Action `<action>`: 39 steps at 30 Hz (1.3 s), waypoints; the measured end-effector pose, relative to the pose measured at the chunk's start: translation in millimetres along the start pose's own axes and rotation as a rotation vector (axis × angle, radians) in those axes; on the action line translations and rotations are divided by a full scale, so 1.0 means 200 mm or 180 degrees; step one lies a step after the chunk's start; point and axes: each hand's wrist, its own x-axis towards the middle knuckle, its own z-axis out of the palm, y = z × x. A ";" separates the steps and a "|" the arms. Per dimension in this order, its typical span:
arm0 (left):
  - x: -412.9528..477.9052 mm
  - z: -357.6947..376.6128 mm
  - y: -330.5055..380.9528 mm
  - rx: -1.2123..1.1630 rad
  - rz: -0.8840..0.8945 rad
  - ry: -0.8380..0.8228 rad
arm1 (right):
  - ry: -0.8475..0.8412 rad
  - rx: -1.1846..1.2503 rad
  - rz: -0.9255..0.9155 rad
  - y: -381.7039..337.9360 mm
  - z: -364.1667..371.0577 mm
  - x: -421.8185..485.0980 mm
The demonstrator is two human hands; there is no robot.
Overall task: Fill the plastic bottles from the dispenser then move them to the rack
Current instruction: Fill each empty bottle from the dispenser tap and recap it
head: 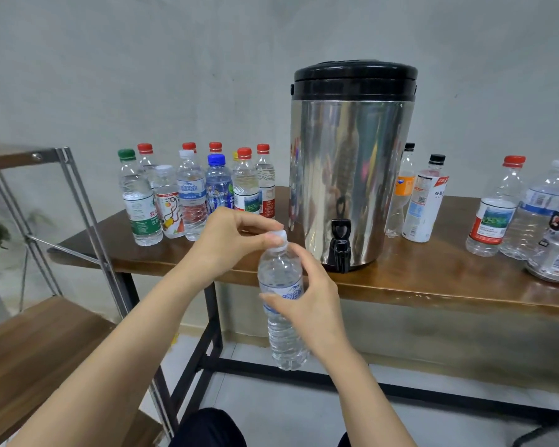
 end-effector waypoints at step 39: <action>0.00 -0.08 -0.51 -0.0578 -0.0521 0.0326 | 0.0000 0.0756 -0.0499 -0.14 0.22 0.53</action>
